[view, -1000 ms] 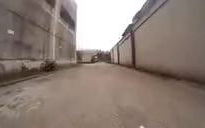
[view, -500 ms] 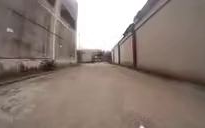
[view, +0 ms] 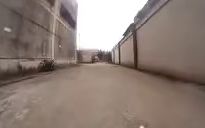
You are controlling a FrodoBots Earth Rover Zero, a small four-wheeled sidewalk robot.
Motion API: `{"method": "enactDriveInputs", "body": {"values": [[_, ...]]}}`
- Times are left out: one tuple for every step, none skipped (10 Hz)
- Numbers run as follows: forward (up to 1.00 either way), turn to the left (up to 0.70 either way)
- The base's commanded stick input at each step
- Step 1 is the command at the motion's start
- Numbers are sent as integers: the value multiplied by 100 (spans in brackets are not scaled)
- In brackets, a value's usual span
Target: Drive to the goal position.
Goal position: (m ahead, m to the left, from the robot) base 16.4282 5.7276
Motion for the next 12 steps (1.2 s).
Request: {"method": "enactDriveInputs", "body": {"values": [[30, 0], [30, 0], [30, 0], [30, 0], [30, 0], [30, 0], [30, 0], [30, 0], [30, 0], [30, 0], [30, 0], [30, 0]]}}
